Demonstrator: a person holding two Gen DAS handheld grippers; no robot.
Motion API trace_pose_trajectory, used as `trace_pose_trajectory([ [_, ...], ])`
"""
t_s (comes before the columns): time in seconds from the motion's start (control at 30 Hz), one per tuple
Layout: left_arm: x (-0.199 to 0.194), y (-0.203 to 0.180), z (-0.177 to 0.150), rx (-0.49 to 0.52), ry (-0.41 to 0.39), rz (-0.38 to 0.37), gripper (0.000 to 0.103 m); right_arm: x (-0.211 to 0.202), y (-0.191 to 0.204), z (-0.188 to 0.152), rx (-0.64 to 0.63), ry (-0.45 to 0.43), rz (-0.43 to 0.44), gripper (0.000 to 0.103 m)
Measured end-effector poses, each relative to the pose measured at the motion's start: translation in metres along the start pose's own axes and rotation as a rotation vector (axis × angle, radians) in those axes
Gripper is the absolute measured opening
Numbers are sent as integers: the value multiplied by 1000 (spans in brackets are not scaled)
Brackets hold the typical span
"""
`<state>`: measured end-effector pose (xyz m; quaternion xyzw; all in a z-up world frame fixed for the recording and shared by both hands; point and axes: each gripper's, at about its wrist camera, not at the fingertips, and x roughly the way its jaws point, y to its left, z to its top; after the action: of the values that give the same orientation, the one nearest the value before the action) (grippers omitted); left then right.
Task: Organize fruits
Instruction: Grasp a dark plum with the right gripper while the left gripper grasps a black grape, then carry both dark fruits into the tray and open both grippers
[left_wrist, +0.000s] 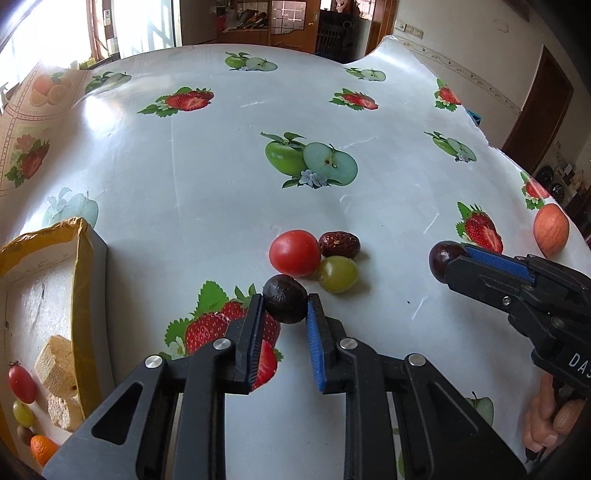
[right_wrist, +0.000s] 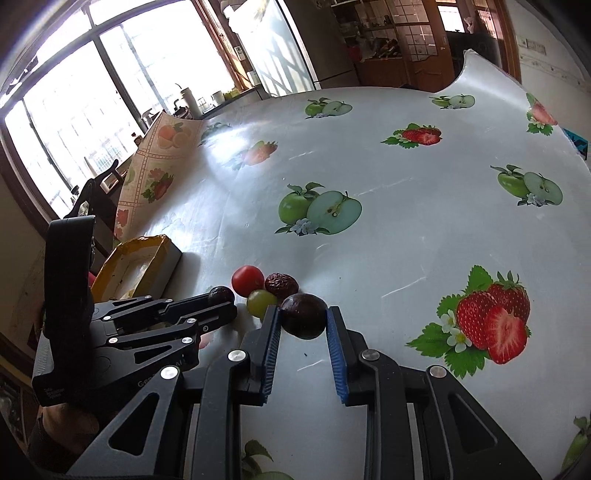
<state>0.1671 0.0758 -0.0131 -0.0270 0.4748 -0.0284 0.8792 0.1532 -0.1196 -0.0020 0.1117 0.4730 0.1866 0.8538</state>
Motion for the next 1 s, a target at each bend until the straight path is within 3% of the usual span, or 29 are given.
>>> trace_pose_trajectory([
  [0.37, -41, -4, -27, -11, -25, -8, 20, -21, 13, -24, -34, 4, 15, 25],
  [1.0, -97, 17, -81, -87, -76, 120, 20, -37, 66, -57, -101, 27, 86, 25],
])
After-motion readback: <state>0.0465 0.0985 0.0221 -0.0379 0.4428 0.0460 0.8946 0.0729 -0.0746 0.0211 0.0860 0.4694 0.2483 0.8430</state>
